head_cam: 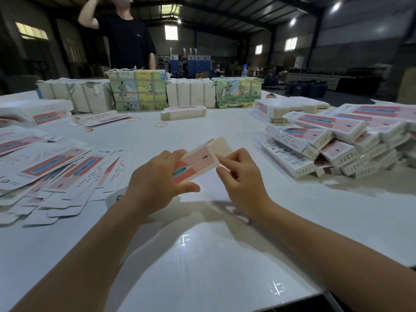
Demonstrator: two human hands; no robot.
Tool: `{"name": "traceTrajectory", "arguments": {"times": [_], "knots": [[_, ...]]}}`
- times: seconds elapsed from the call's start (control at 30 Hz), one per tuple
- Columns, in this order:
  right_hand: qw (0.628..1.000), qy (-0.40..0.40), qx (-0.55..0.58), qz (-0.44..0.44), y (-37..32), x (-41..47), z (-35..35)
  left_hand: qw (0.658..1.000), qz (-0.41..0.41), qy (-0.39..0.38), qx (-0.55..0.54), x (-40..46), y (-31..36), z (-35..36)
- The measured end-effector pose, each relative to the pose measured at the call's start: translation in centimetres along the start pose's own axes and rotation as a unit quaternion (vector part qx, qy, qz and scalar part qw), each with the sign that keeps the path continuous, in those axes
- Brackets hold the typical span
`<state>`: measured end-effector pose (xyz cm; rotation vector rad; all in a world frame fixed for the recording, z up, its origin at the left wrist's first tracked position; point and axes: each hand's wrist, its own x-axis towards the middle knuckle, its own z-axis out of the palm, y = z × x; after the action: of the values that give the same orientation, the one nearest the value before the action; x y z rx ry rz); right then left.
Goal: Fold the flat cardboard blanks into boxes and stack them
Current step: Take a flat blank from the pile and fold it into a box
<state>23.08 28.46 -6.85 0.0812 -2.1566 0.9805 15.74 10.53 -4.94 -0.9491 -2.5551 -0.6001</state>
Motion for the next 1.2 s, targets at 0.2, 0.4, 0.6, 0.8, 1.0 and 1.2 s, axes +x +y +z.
{"name": "traceTrajectory", "arguments": {"times": [0.2,0.4,0.6,0.8,1.0,1.2], "knots": [[0.995,-0.014,-0.071,-0.065,-0.2,-0.1,-0.6,1.0,0.01,-0.011,-0.012,-0.1,0.0,0.5],[0.998,-0.038,-0.014,-0.043,0.2,0.1,-1.1,0.999,0.012,-0.027,-0.031,-0.2,0.1,1.0],[0.985,-0.01,0.162,0.063,-0.2,-0.3,0.0,1.0,-0.006,-0.01,-0.026,0.0,0.9,1.4],[0.983,-0.044,0.14,0.111,0.3,-0.4,0.4,1.0,-0.003,0.005,0.023,-0.2,1.4,1.8],[0.997,0.043,-0.069,-0.016,0.5,0.5,-0.5,0.999,0.008,0.032,0.035,-0.2,1.1,1.9],[0.841,-0.096,0.408,0.342,1.2,1.9,-1.1,0.998,0.035,0.025,0.056,-0.4,1.0,2.0]]}}
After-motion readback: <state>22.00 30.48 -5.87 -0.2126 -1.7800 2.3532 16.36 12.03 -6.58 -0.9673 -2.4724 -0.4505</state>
